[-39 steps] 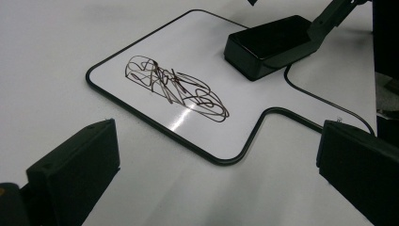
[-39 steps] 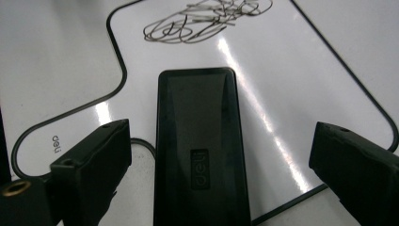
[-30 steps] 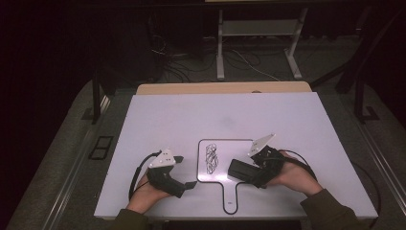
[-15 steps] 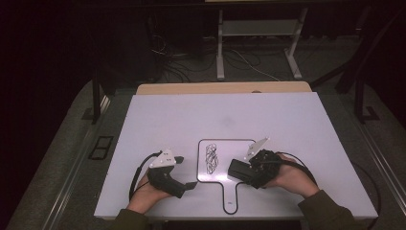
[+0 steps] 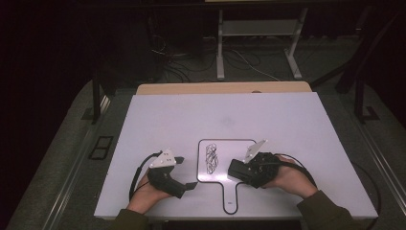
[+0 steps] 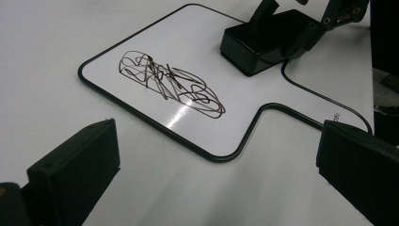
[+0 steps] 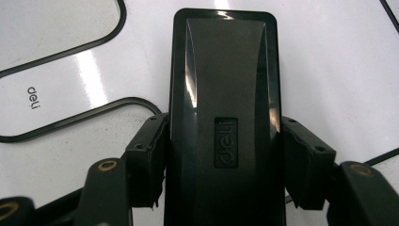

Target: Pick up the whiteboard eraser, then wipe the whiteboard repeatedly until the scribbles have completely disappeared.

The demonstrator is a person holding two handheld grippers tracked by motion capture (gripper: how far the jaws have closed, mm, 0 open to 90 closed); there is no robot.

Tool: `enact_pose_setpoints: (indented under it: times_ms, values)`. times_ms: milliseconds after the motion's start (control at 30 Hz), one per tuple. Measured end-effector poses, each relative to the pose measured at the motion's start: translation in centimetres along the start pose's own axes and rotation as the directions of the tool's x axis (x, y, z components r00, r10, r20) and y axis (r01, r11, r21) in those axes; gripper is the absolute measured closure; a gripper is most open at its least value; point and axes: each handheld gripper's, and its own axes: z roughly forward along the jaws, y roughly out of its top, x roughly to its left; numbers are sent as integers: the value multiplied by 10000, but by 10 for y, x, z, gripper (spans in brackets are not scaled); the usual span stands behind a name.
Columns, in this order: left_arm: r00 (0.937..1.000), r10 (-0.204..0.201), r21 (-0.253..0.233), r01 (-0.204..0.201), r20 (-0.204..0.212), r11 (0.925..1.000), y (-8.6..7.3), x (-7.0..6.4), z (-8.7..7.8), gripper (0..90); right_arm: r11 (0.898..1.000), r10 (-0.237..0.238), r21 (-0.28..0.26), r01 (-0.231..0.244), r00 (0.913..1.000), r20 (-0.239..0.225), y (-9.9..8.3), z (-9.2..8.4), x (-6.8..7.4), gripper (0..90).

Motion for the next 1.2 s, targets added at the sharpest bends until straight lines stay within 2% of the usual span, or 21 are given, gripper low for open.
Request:
enact_pose_setpoints:
  times_ms: [33, 200, 367, 567, 600, 800, 867, 933, 1033, 1067, 1100, 1200]
  values:
    - [10000, 2, -2, -2, 2, 10000, 0, 0, 0, 0, 9998, 208, -36, -209, 9997, -94, 0, 0, 1, 379]
    - [10000, 27, 2, -27, 42, 10000, 0, 0, 0, 0, 9999, 138, 31, -138, 9999, 42, 0, 0, 0, 382]
    - [10000, 38, 1, -38, 64, 10000, 0, 0, 1, 0, 9992, 388, 62, -388, 9992, -51, 0, -1, -2, 385]
    - [10000, 39, 10, -40, 85, 10000, 0, -1, 0, 0, 9990, 440, 108, -439, 9990, -61, -2, -3, -3, 386]
    - [9999, 47, 7, -47, 90, 10000, 0, -1, 0, 0, 9982, 593, 98, -592, 9981, -145, -2, -4, -3, 385]
    - [9999, 60, 2, -60, 148, 10000, 0, 0, 0, 0, 9968, 793, -98, -797, 9963, -340, -3, -8, -8, 386]
    - [9999, 4, -53, -3, 138, 10000, -1, -1, -1, 0, 9958, 900, -171, -905, 9956, -257, -2, -10, -8, 386]
    - [9999, 47, -61, -47, 133, 10000, 0, -1, 0, 0, 9969, 771, -160, -772, 9970, -78, -1, -11, -10, 386]
    - [9999, 75, -57, -74, 140, 10000, 0, -1, 0, 0, 9947, 949, -379, -952, 9954, -110, 3, -15, -11, 386]
    - [9999, 62, -80, -61, 130, 9999, 0, -2, 0, 0, 9956, 846, -395, -847, 9964, -43, 4, -16, -13, 386]
    - [9999, 62, -80, -61, 130, 9999, 0, -2, 0, 0, 9942, 968, -459, -973, 9952, -130, 6, -16, -13, 386]
    - [9999, 105, -85, -104, 124, 9999, 0, -2, 0, 0, 9946, 921, -484, -922, 9957, -36, 13, -16, -16, 386]
